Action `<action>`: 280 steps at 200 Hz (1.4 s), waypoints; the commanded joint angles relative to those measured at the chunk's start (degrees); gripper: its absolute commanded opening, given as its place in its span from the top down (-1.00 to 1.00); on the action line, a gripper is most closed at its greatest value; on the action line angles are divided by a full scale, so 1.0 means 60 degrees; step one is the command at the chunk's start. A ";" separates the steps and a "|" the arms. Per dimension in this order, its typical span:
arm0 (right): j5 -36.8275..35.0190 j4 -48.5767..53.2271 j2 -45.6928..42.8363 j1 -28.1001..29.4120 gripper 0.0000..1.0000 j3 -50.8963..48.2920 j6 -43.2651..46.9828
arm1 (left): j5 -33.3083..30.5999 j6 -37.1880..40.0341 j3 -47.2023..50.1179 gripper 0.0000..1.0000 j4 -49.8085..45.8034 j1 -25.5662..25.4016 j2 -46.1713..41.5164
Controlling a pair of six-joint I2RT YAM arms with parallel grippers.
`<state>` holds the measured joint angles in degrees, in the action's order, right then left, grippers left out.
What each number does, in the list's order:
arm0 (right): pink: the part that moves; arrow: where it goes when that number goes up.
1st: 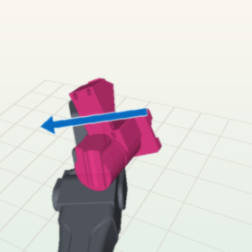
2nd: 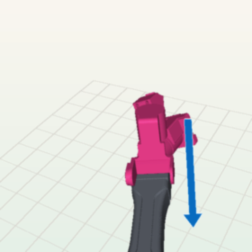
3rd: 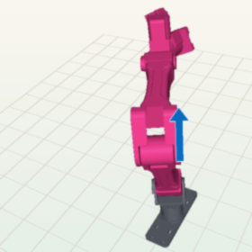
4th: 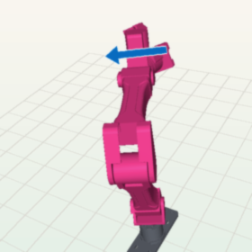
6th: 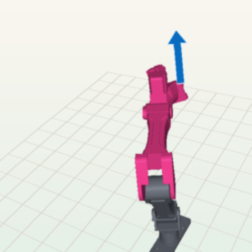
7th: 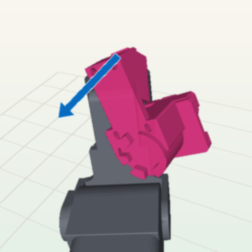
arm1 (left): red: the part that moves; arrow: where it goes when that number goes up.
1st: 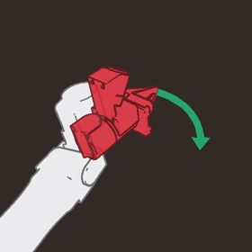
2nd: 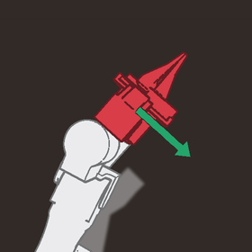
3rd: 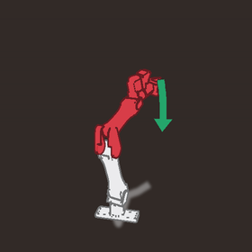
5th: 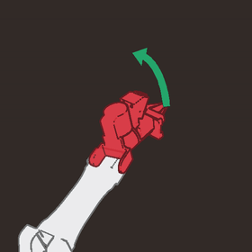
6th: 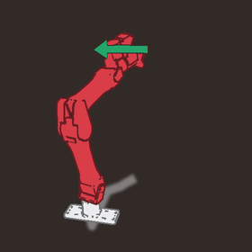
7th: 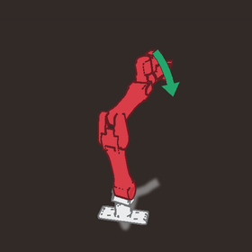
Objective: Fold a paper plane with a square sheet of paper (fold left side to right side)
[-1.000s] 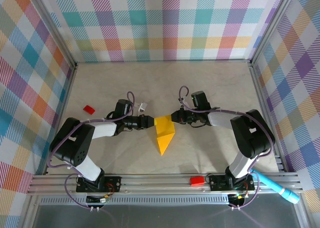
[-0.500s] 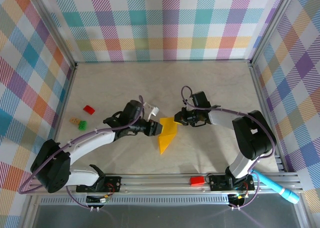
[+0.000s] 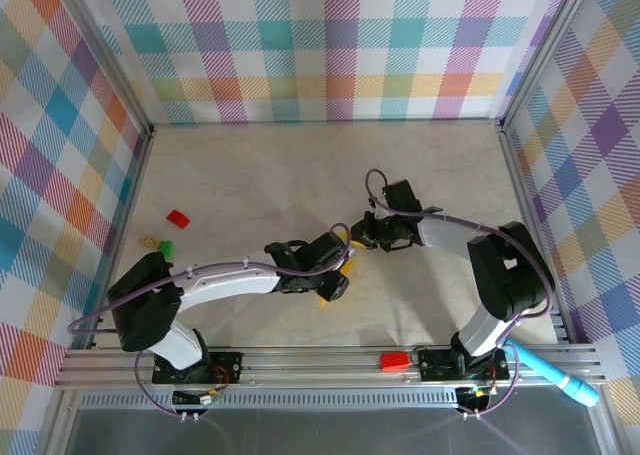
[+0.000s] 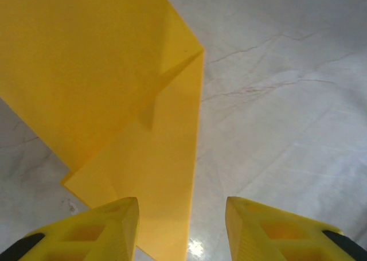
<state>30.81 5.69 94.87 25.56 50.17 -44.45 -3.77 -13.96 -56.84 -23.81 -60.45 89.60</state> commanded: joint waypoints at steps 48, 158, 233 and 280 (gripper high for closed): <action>0.0012 0.0134 -0.0037 0.0061 1.00 0.0193 -0.0224 | -0.2030 -0.0162 -0.1792 0.11 -0.1774 -0.0833 0.1966; -0.0083 0.0172 0.0096 0.0061 1.00 0.0178 -0.0238 | -0.2910 -0.0516 -0.2382 0.50 -0.2334 -0.1132 0.2695; -0.0328 0.0567 0.0257 0.0063 0.96 0.0228 -0.0050 | -0.1964 -0.0673 -0.2166 0.78 -0.1720 -0.1117 0.2845; -0.0589 0.1039 0.0109 0.0047 0.81 0.0310 0.0199 | -0.1462 -0.1020 -0.1873 0.96 -0.1289 -0.0929 0.2829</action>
<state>28.67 9.15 95.64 25.61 50.24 -45.17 -15.38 -18.48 -69.69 -32.82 -66.61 106.04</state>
